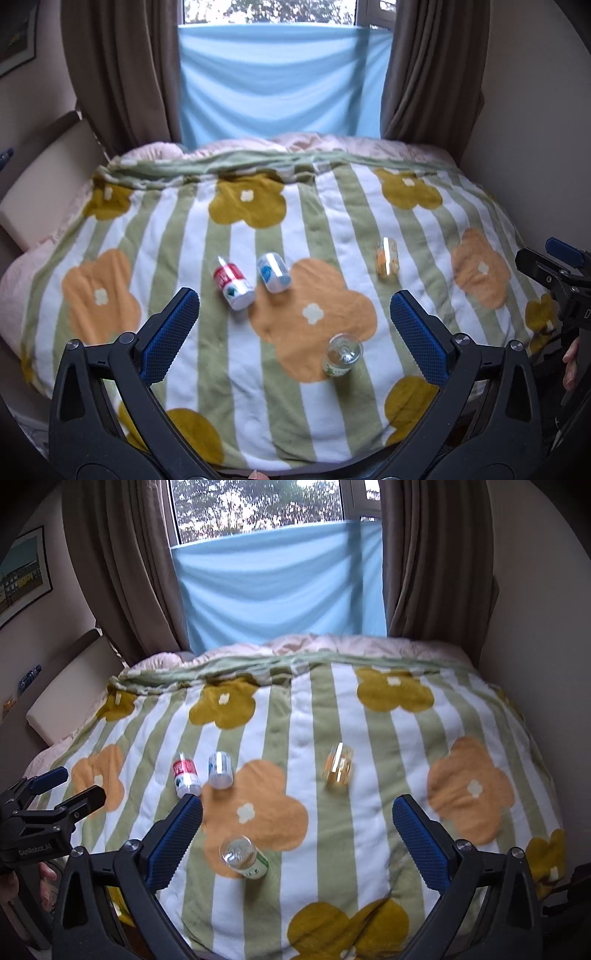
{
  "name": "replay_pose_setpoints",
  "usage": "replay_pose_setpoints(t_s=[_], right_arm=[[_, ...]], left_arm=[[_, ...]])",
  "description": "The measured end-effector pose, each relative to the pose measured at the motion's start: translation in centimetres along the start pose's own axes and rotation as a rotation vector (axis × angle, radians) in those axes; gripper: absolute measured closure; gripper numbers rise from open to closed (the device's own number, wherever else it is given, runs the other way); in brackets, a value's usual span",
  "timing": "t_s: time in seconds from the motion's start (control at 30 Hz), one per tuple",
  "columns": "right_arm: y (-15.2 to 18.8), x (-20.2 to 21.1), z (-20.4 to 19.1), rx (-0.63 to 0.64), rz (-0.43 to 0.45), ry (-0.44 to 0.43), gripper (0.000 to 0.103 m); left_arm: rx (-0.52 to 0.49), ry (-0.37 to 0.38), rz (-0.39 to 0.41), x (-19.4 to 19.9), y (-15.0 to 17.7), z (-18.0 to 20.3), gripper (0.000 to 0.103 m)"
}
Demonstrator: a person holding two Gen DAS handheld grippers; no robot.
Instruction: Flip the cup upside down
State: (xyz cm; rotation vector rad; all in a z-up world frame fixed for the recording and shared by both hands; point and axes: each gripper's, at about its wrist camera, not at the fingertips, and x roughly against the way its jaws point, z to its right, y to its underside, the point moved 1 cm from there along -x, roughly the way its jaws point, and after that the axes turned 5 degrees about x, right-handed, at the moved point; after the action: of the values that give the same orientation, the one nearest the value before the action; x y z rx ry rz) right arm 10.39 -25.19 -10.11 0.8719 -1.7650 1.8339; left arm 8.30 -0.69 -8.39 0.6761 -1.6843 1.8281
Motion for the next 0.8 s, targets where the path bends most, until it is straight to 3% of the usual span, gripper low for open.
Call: replay_pose_setpoints(t_s=[0.13,0.27,0.47,0.8], right_arm=[[-3.1,4.9,-1.2,0.016,0.165,0.06,0.0],[-3.8,7.6,-2.1,0.023,0.277,0.107,0.0],[-2.5,7.8,-2.6,0.021,0.306,0.125,0.0],[-2.3,8.6,-2.0,0.016,0.328,0.137,0.0]], left_arm=[[0.017,-0.016,0.134,5.3,-2.8,-0.9,0.0],[0.048,-0.02,0.218,8.0,-3.2,-1.6,0.0],[0.063,-0.046,0.248,8.6,-1.3,-1.9,0.0],[0.053,-0.034,0.255,8.0,-1.4,-0.8,0.0]])
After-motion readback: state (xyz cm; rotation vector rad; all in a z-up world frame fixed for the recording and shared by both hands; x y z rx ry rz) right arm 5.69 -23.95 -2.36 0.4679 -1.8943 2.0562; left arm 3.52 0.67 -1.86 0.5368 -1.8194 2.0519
